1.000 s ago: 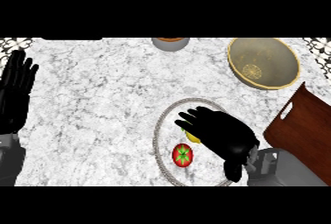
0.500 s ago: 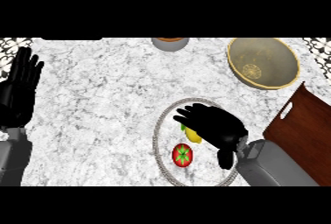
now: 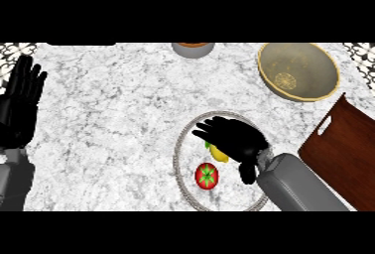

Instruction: Pick the lemon from the placemat and place it in the bowl

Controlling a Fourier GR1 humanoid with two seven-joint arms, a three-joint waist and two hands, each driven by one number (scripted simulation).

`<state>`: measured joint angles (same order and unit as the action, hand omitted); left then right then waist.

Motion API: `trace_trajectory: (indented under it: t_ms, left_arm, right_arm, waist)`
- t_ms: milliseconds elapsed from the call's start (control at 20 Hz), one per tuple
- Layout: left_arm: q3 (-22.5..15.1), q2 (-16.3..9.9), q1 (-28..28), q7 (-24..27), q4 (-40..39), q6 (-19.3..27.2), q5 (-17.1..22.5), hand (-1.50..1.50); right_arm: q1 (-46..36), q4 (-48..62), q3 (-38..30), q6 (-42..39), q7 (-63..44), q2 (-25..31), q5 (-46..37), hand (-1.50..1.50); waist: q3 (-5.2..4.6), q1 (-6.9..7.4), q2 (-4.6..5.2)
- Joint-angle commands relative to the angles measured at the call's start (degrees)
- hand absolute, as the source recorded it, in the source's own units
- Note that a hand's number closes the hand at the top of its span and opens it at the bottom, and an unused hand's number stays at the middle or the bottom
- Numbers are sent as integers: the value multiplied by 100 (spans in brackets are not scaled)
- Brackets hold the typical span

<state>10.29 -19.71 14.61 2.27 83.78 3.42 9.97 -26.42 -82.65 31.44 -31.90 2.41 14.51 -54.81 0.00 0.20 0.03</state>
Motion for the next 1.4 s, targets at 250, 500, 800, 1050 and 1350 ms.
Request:
trace_trajectory:
  t_ms: [250, 500, 800, 1050, 1350]
  left_arm:
    - [142, 93, -17, -27, 13, -115, -65, 0]
    - [46, 257, 228, -270, 114, 173, -229, 0]
    - [138, 228, -279, -352, 676, -134, -77, 0]
    - [48, 364, -285, -16, 386, -130, -317, 0]
    - [347, 136, -167, -170, 282, -337, -80, 0]
  right_arm:
    - [436, 627, -8, 615, 470, -264, -784, -150]
    - [-236, 1881, -263, 818, 344, -971, -1057, -150]
    - [-417, 2002, -573, 507, 220, -1155, -1270, -150]
    - [-284, 2393, -693, 1548, 1085, -866, -1474, 150]
    - [-199, 2868, -835, 2476, 1711, -777, -1691, 150]
  waist:
    - [0, -17, -2]
    - [1, 14, 6]
    - [0, 27, -4]
    - [1, 18, 4]
    - [2, 30, 7]
